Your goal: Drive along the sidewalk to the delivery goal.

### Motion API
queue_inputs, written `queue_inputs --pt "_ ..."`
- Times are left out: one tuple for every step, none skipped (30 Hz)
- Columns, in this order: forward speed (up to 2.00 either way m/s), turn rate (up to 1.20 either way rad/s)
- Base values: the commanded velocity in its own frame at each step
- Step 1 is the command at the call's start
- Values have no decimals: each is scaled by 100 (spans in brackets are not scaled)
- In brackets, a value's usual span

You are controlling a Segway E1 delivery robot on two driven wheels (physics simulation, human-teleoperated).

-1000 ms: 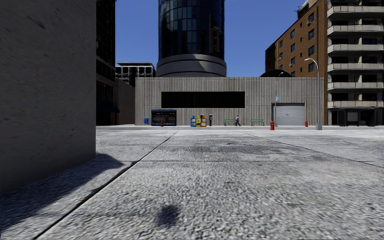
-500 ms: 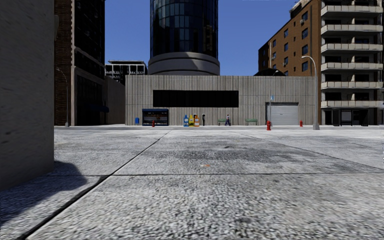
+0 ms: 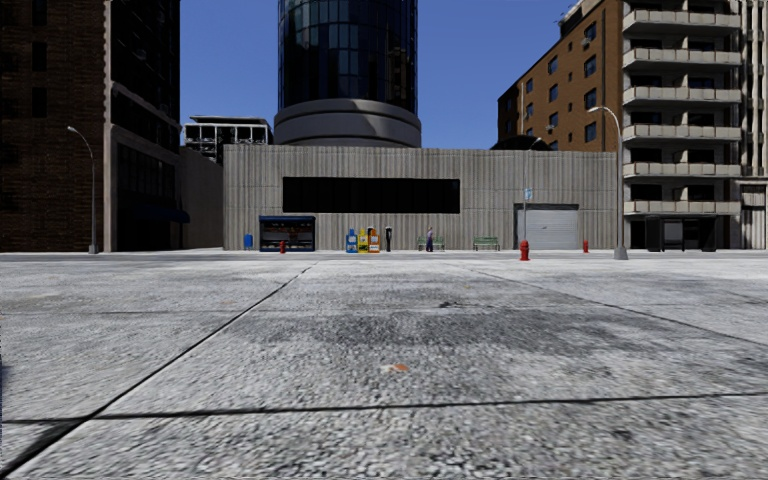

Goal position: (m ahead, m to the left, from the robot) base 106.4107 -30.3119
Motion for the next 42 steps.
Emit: queue_inputs --pt "200 0" --pt "200 -2" --pt "200 -80" --pt "200 -117" --pt "200 -120" --pt "200 -120" --pt "200 -120" --pt "200 -120" --pt "200 -120" --pt "200 -120" --pt "200 -120" --pt "200 -120" --pt "200 -120" --pt "200 -77" --pt "200 -59" --pt "200 -12" --pt "200 -3" --pt "200 0" --pt "200 0" --pt "200 0" --pt "200 0" --pt "200 0" --pt "200 0" --pt "200 0" --pt "200 0" --pt "200 0" --pt "200 0" --pt "200 0" --pt "200 0" --pt "200 0" --pt "200 0" --pt "200 0" --pt "200 0" --pt "200 0" --pt "200 0" --pt "200 0" --pt "200 0" --pt "200 0" --pt "200 0" --pt "191 0" --pt "181 0" --pt "176 0"
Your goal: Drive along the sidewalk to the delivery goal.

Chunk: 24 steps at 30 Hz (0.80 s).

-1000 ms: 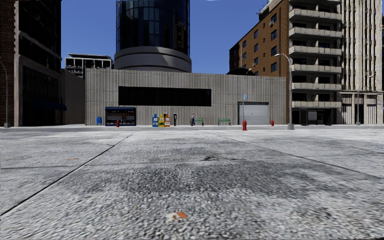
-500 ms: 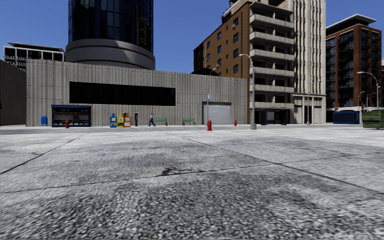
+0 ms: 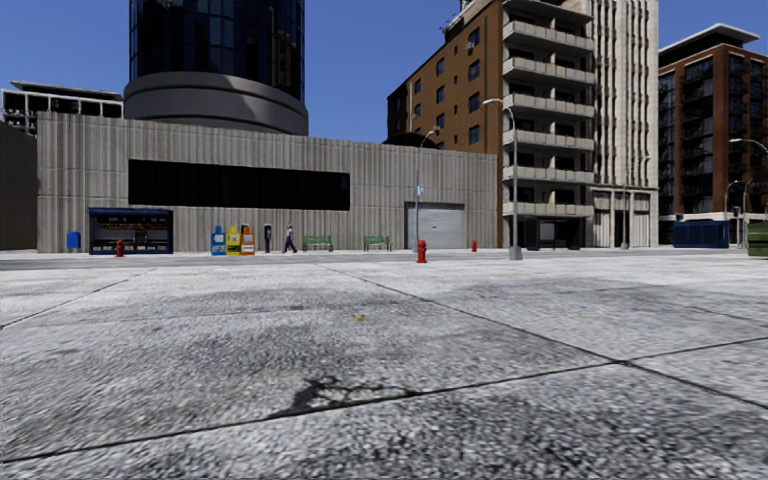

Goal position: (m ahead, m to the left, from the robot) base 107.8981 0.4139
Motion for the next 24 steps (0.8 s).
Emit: queue_inputs --pt "174 0" --pt "174 0" --pt "174 0" --pt "176 0" --pt "188 0" --pt "200 0" --pt "200 0" --pt "200 0" --pt "200 0" --pt "200 0" --pt "200 0" --pt "200 0" --pt "200 0" --pt "200 0" --pt "200 0" --pt "200 0" --pt "200 0" --pt "200 0" --pt "200 0" --pt "200 0" --pt "200 0" --pt "200 0" --pt "200 0" --pt "200 0"
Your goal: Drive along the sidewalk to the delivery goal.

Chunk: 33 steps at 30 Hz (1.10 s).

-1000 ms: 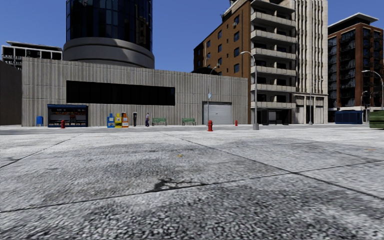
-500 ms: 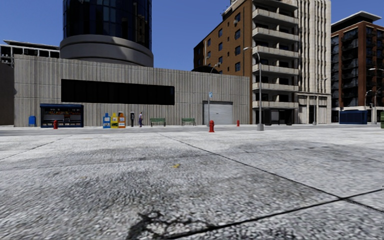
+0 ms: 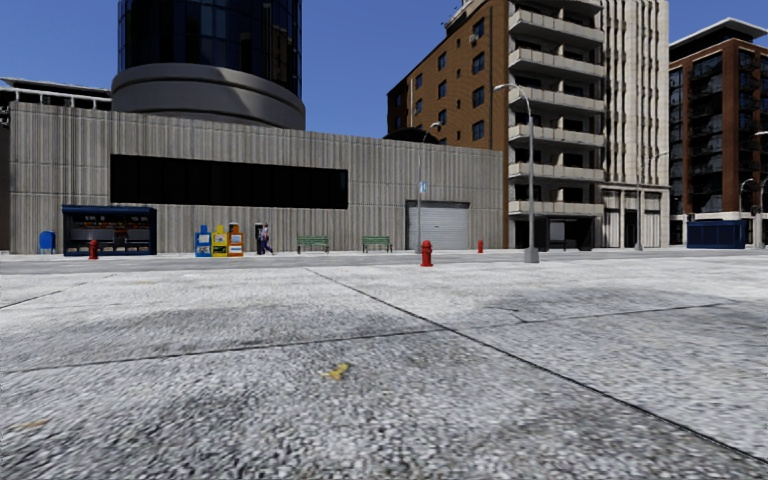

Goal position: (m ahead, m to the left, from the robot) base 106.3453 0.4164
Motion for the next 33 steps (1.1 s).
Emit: queue_inputs --pt "200 0" --pt "200 0" --pt "200 0" --pt "200 0" --pt "200 0" --pt "200 0" --pt "200 0" --pt "200 0" --pt "200 0" --pt "200 0" --pt "200 0" --pt "200 0" --pt "200 0" --pt "200 0" --pt "200 0" --pt "200 0" --pt "200 0" --pt "200 0" --pt "200 0" --pt "200 0" --pt "200 0" --pt "200 0" --pt "200 0" --pt "200 0" --pt "200 0" --pt "200 0" --pt "200 0" --pt "200 0" --pt "200 0" --pt "200 0" --pt "200 0" --pt "200 0" --pt "200 0"
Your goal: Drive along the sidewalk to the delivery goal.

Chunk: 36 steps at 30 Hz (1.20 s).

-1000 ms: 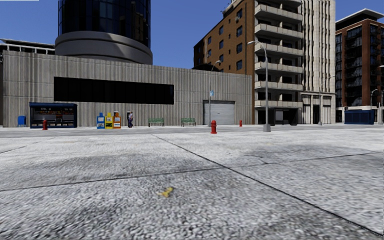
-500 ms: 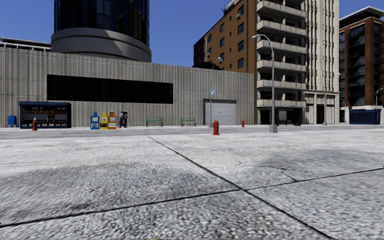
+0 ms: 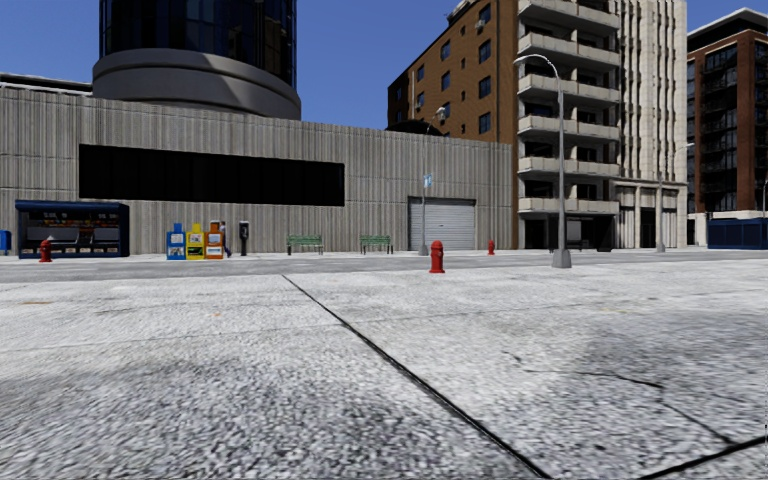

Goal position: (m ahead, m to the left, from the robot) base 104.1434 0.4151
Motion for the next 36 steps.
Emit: queue_inputs --pt "200 0" --pt "200 0" --pt "200 0" --pt "200 0" --pt "200 0" --pt "200 0" --pt "200 0" --pt "200 0" --pt "200 0" --pt "200 0" --pt "200 0" --pt "200 0" --pt "200 0" --pt "200 0" --pt "200 0" --pt "200 0" --pt "200 0" --pt "200 0" --pt "200 0" --pt "200 0" --pt "200 0" --pt "200 0" --pt "200 0" --pt "200 0" --pt "200 0" --pt "200 0" --pt "200 0" --pt "200 0" --pt "200 0" --pt "200 0" --pt "200 0" --pt "200 0" --pt "200 0" --pt "200 0" --pt "200 0" --pt "200 0"
